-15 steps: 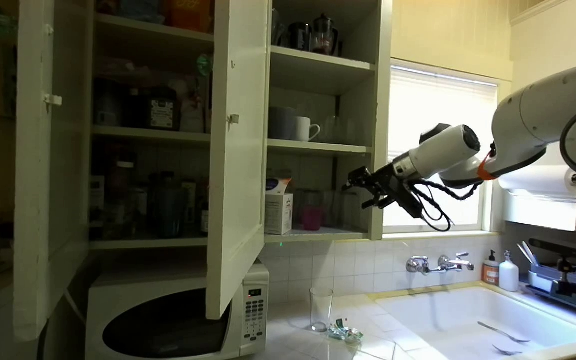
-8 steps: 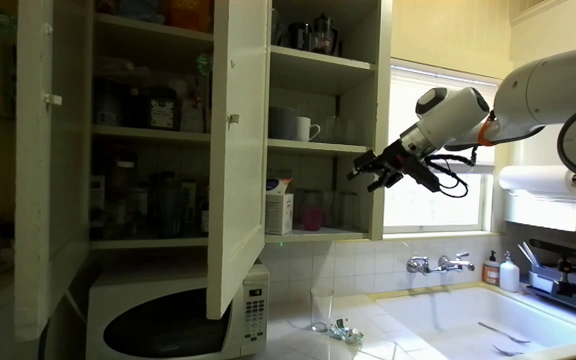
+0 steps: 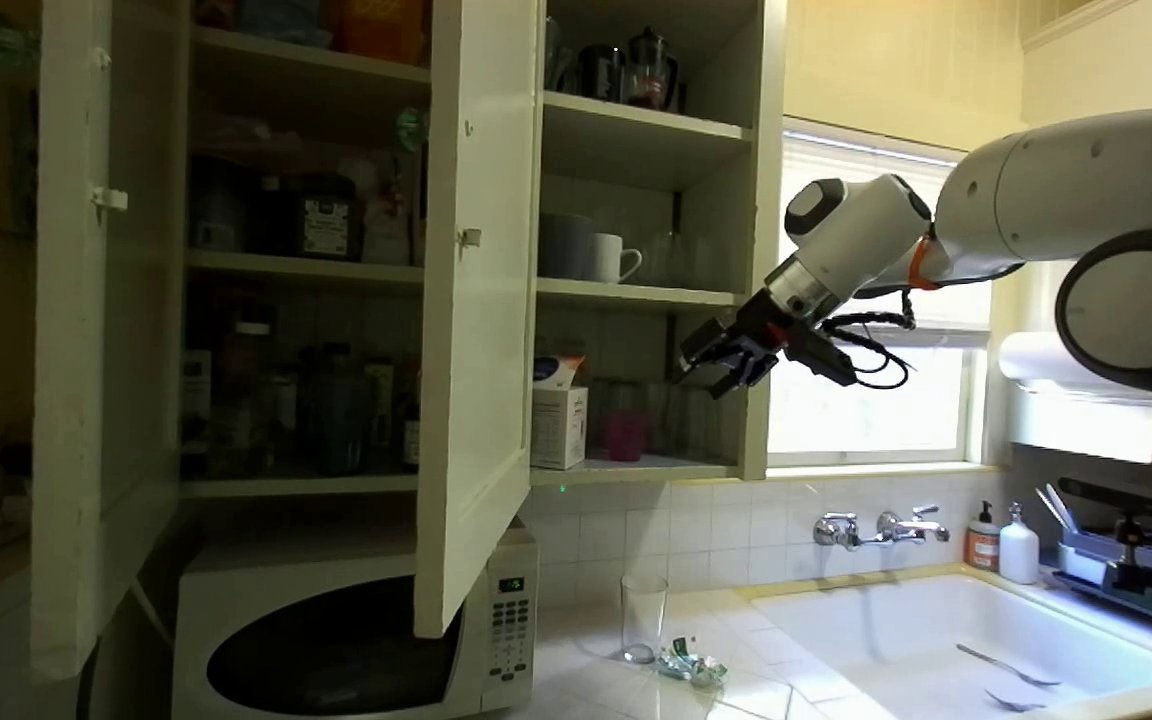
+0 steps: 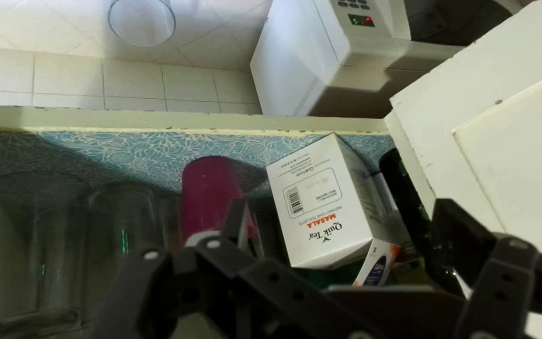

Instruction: Put the red cup in the cupboard

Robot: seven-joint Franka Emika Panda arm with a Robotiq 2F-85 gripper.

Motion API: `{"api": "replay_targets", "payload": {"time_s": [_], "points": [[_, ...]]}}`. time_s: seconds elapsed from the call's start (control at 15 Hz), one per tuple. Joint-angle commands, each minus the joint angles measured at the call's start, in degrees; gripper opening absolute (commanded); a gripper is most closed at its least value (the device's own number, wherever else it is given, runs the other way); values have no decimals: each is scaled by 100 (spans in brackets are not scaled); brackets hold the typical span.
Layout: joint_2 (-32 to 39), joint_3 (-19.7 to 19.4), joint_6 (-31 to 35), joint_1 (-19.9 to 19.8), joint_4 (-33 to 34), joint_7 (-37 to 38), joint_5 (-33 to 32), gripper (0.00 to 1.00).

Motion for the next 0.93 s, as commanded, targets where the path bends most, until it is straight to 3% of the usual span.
{"api": "replay_targets", "payload": {"time_s": [0.0, 0.07, 0.13, 0.33, 0.87], "points": [[3, -3, 0, 13, 7, 6, 0, 100], [-19, -163, -59, 128, -2, -275, 3, 100], [199, -763, 290, 467, 291, -762, 5, 100], [38, -1797, 26, 1345, -451, -1918, 7, 100], [451, -4642, 74, 3752, -961, -4363, 17, 100]]}}
